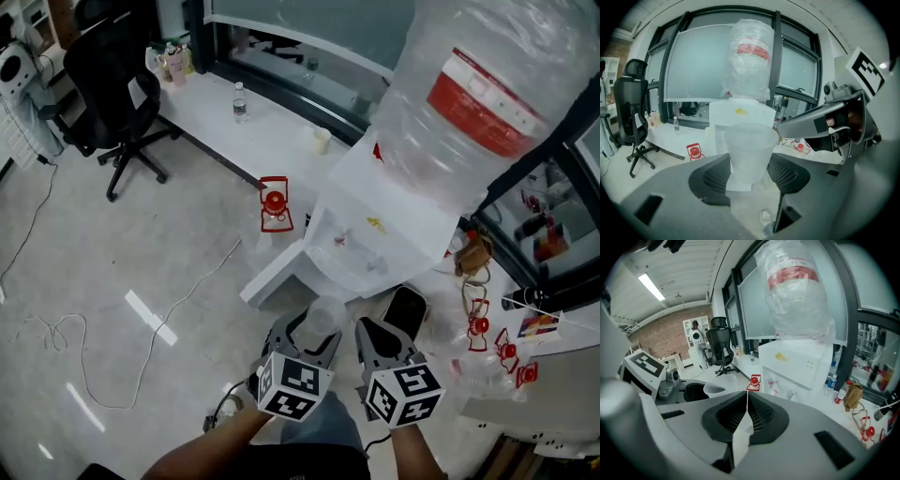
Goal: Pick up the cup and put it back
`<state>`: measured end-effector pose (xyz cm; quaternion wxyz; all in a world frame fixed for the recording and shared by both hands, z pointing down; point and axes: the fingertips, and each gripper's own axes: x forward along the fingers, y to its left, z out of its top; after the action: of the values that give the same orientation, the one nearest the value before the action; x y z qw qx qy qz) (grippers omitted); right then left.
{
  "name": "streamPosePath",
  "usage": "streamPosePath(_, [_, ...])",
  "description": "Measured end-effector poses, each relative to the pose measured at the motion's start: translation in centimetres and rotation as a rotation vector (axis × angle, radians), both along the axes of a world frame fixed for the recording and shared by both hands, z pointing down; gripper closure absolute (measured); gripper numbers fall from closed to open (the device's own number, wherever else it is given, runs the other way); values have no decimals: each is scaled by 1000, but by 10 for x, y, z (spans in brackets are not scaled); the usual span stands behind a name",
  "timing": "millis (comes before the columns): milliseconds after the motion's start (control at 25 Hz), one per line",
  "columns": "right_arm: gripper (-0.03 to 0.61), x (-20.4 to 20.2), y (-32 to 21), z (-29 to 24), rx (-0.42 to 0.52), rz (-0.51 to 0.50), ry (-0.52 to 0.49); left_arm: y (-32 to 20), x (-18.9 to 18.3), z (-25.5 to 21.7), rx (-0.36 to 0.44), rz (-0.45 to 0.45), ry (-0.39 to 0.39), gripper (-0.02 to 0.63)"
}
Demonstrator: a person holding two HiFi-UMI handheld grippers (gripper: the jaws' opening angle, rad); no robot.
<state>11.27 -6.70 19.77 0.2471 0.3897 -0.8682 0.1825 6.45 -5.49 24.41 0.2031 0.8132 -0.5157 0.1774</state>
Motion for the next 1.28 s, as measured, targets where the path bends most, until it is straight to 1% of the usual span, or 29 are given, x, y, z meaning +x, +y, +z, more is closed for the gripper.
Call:
streamPosePath(200, [557, -3, -13, 45, -53, -47, 19, -19, -6, 43, -26, -25, 1, 348])
streamPosePath(400, [557, -9, -28, 99, -102, -77, 36, -35, -14, 90, -19, -20, -37, 348])
streamPosePath(680, [557, -17, -49, 168, -104, -105, 50, -53, -22, 166, -36, -45, -30, 348])
streamPosePath(880, [557, -21, -60, 215, -93, -113, 66, -69, -16, 213, -6, -32, -23, 348])
streamPosePath(1280, [557, -21, -76, 318, -51, -140, 100, -91, -12, 326, 16, -33, -9, 348])
